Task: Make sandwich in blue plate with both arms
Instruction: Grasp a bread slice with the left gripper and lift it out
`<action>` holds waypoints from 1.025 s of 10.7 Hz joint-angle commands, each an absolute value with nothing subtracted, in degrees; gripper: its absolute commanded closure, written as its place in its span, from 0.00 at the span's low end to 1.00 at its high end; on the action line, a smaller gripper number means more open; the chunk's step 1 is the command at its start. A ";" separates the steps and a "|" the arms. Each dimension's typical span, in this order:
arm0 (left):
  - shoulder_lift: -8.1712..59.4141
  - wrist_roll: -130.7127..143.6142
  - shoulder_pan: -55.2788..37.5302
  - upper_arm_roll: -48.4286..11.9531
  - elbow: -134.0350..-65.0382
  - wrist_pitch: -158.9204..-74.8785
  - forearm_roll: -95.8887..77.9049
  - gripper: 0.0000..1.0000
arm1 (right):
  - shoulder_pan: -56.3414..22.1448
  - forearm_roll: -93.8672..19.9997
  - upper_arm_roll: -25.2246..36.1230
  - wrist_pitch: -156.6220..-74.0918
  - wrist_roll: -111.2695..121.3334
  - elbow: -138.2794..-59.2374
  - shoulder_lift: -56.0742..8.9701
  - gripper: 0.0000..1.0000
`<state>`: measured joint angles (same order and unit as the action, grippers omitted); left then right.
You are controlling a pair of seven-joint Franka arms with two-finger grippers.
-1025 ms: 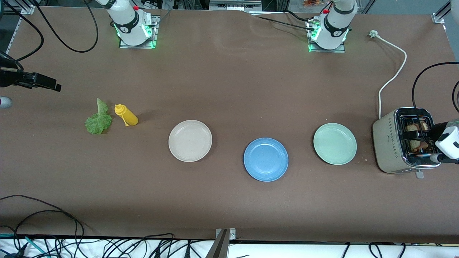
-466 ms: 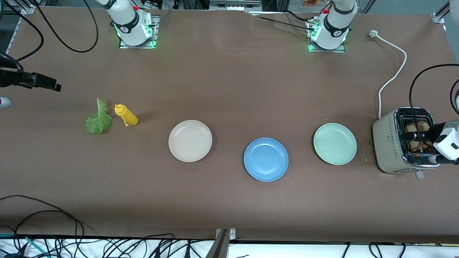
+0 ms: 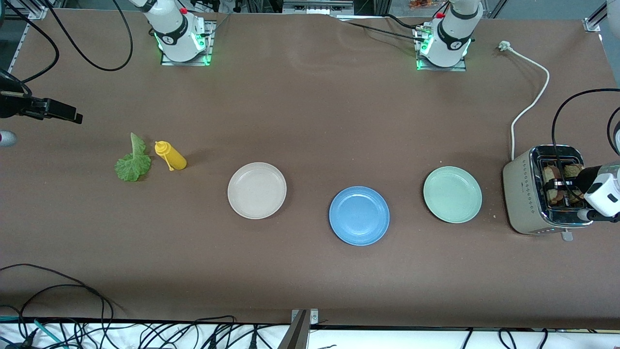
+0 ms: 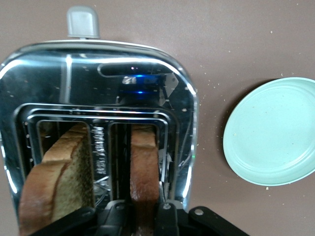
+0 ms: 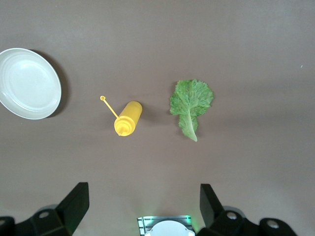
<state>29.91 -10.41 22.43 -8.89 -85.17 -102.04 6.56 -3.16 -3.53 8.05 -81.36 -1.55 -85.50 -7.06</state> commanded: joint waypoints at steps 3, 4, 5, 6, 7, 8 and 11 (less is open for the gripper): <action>29.18 -10.28 22.06 -9.32 -84.03 -97.31 6.24 1.00 | -2.99 -4.39 8.17 -80.33 -0.88 -84.90 -6.86 0.00; 28.22 -10.37 22.06 -9.32 -83.94 -95.73 6.07 1.00 | -2.99 -4.39 8.17 -80.33 -0.88 -84.90 -6.86 0.00; 26.82 -10.46 22.15 -9.49 -83.85 -93.71 5.72 1.00 | -2.99 -4.39 8.17 -80.33 -0.88 -84.90 -6.86 0.00; 25.68 -11.59 22.15 -9.75 -83.06 -91.26 5.54 1.00 | -2.99 -4.39 8.17 -80.33 -0.88 -84.90 -6.86 0.00; 24.71 -12.47 22.15 -9.67 -80.53 -87.75 5.54 1.00 | -2.99 -4.39 8.26 -80.33 -0.88 -84.90 -6.86 0.00; 24.78 -13.09 22.15 -9.67 -77.72 -84.41 5.54 1.00 | -2.99 -4.39 8.17 -80.33 -0.88 -84.90 -6.86 0.00; 24.70 -14.06 22.06 -11.32 -70.86 -76.49 5.71 1.00 | -2.90 -4.39 8.35 -80.33 -0.88 -84.90 -6.86 0.00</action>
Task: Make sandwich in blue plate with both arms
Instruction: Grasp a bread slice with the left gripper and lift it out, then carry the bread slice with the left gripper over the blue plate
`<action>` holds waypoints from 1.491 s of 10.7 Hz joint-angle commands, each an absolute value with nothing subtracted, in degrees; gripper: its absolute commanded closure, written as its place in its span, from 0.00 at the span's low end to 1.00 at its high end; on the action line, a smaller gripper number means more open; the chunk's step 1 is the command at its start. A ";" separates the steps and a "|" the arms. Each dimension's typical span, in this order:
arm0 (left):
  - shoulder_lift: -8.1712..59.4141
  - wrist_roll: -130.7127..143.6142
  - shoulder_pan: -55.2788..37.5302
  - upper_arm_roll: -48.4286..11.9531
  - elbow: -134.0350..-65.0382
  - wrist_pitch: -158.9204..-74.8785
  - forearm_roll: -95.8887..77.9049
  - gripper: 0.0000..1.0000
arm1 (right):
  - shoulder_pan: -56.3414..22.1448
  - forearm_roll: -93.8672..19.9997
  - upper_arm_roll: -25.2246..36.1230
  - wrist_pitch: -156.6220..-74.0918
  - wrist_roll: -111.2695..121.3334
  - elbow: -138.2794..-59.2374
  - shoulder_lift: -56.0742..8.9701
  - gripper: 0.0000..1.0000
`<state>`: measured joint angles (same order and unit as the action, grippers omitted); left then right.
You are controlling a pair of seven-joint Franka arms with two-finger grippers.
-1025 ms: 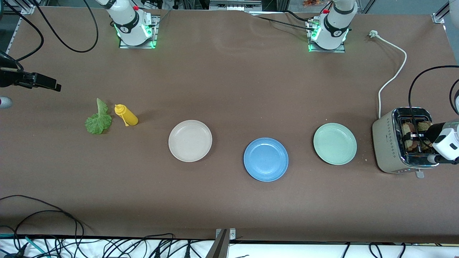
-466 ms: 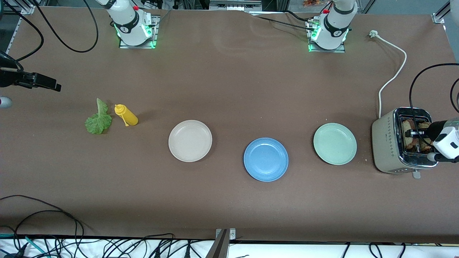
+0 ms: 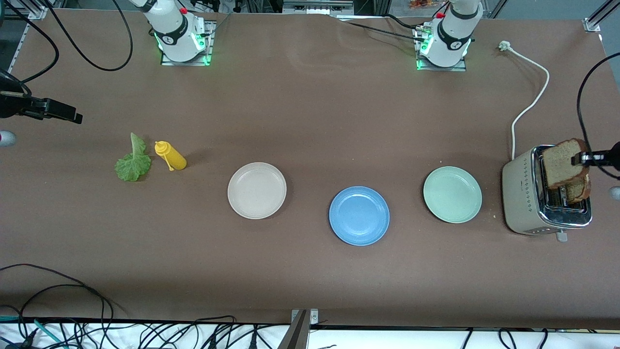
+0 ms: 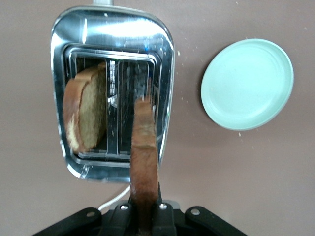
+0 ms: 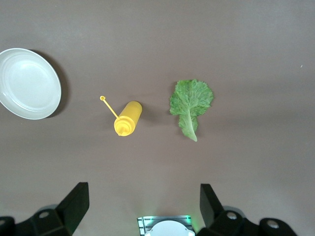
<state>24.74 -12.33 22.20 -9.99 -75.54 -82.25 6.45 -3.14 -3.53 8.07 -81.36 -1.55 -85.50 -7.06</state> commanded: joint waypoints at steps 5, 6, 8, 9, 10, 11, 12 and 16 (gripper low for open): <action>25.22 -13.10 21.71 -19.05 -69.26 -74.00 5.36 1.00 | -2.90 -4.48 9.75 -80.24 -0.70 -84.82 -6.86 0.00; 25.40 -10.49 19.53 -19.33 -69.26 -74.09 5.45 1.00 | -2.90 -4.48 9.76 -80.24 -0.70 -84.81 -6.86 0.00; 25.40 -4.94 16.01 -19.34 -69.26 -74.09 5.45 1.00 | -2.90 -4.57 10.10 -80.24 -0.70 -84.90 -6.77 0.00; 25.49 -4.75 15.21 -19.34 -69.26 -74.18 5.45 1.00 | -2.90 -4.57 10.02 -80.24 -0.70 -84.82 -6.85 0.00; 26.18 -3.96 14.25 -19.34 -69.26 -74.27 5.36 1.00 | -2.90 -4.57 10.02 -80.24 -0.70 -84.90 -6.77 0.00; 26.45 -2.74 13.46 -19.34 -69.26 -74.44 5.36 1.00 | -2.90 -4.57 10.02 -80.24 -0.70 -84.82 -6.85 0.00; 27.06 -1.77 12.06 -19.34 -69.17 -74.53 5.27 1.00 | -2.99 -4.57 9.93 -80.33 -0.70 -84.90 -6.77 0.00; 24.36 5.26 8.79 -18.20 -78.79 -85.13 -6.72 1.00 | -2.99 -4.57 9.93 -80.42 -0.79 -84.82 -6.77 0.00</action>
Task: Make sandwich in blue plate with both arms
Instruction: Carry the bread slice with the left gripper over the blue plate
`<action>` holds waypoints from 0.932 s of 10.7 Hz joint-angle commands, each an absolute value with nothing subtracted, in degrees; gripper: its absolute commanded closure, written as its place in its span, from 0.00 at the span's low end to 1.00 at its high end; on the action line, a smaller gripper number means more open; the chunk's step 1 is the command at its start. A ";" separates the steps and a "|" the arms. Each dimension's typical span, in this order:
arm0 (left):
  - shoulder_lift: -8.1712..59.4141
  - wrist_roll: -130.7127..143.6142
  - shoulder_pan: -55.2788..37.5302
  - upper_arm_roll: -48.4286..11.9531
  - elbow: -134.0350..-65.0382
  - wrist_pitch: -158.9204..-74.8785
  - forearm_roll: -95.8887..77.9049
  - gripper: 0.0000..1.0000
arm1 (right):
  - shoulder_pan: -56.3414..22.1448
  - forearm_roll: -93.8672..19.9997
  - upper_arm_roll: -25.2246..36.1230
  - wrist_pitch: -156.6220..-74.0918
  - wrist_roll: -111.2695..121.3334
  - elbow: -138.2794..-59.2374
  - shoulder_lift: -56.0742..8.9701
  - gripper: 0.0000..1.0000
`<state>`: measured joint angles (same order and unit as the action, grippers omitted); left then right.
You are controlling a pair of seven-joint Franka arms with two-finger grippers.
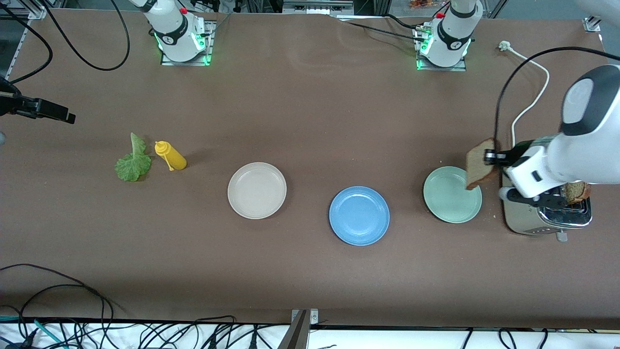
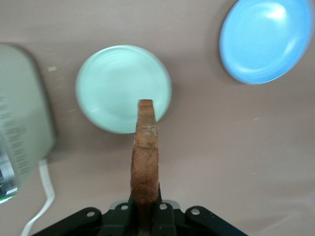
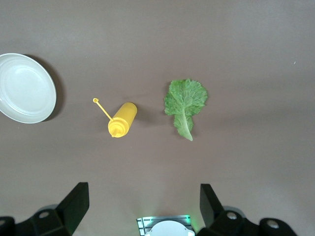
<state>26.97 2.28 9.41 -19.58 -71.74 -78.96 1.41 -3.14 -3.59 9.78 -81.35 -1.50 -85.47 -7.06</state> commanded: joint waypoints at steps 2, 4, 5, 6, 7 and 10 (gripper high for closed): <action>23.20 5.71 9.05 -17.84 -84.36 -90.60 -13.16 1.00 | -2.99 -4.66 10.02 -80.42 -0.79 -84.81 -6.86 0.00; 24.60 5.97 8.01 -17.84 -86.12 -94.90 -19.04 1.00 | -2.99 -4.66 10.02 -80.51 -0.79 -84.81 -6.86 0.00; 25.57 6.06 7.30 -17.84 -87.70 -98.40 -22.20 1.00 | -2.99 -4.66 10.02 -80.51 -0.79 -84.81 -6.86 0.00; 26.71 6.15 6.51 -17.84 -88.15 -101.31 -25.46 1.00 | -2.99 -4.66 10.02 -80.59 -0.79 -84.81 -6.86 0.00; 27.85 6.85 5.98 -17.84 -88.15 -102.21 -29.84 1.00 | -2.99 -4.66 10.02 -80.60 -0.79 -84.81 -6.86 0.00; 31.71 8.70 3.45 -17.84 -88.15 -109.82 -41.38 1.00 | -2.99 -4.66 10.02 -80.42 -0.79 -84.81 -6.86 0.00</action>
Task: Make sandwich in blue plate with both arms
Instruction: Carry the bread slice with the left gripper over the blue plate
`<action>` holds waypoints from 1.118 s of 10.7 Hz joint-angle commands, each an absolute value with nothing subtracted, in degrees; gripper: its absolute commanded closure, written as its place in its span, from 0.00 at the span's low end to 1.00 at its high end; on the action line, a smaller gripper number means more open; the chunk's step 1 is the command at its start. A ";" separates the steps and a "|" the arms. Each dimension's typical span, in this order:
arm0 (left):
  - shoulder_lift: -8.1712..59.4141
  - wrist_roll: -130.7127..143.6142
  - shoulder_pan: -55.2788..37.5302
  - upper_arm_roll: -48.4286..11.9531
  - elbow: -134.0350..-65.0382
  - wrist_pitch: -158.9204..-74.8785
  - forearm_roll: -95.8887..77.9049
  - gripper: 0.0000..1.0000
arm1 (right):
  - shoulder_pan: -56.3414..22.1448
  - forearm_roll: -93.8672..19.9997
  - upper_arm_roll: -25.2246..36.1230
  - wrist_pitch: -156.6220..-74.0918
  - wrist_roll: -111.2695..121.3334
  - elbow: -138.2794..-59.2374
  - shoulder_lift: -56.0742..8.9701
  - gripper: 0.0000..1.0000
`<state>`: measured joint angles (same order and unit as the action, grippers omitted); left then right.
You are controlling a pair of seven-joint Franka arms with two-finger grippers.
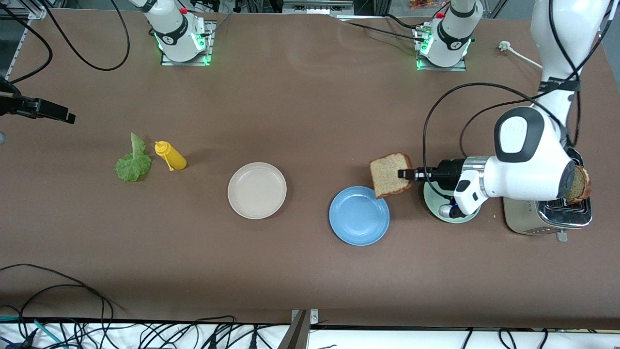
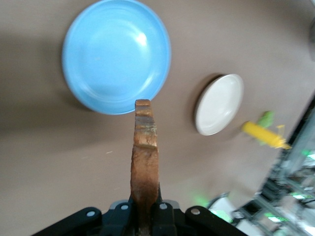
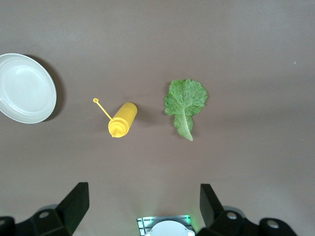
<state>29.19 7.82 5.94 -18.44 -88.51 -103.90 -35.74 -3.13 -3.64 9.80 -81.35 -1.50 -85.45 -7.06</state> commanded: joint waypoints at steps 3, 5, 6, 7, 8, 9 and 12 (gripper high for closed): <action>36.02 8.61 -1.04 -17.84 -87.63 -118.73 -40.79 1.00 | -2.99 -4.66 10.02 -80.42 -0.79 -84.81 -6.86 0.00; 37.70 8.18 -1.76 -17.84 -87.01 -121.89 -41.04 1.00 | -2.99 -4.66 10.02 -80.42 -0.79 -84.81 -6.86 0.00; 38.58 5.13 -1.93 -17.84 -87.01 -122.95 -40.96 1.00 | -2.99 -4.66 10.02 -80.42 -0.79 -84.81 -6.86 0.00; 39.45 1.27 -1.93 -17.84 -87.01 -123.92 -41.13 1.00 | -2.99 -4.66 9.93 -80.42 -0.79 -84.81 -6.86 0.00; 40.16 -1.81 -2.11 -17.84 -87.01 -125.14 -41.13 1.00 | -2.99 -4.66 9.93 -80.51 -0.79 -84.81 -6.86 0.00; 40.69 -2.98 -2.89 -17.84 -87.01 -126.55 -41.22 1.00 | -2.99 -4.66 10.02 -80.42 -0.79 -84.81 -6.86 0.00; 42.01 -5.43 -5.09 -17.84 -86.92 -131.04 -41.13 1.00 | -2.99 -4.66 9.84 -80.59 -0.79 -84.81 -6.86 0.00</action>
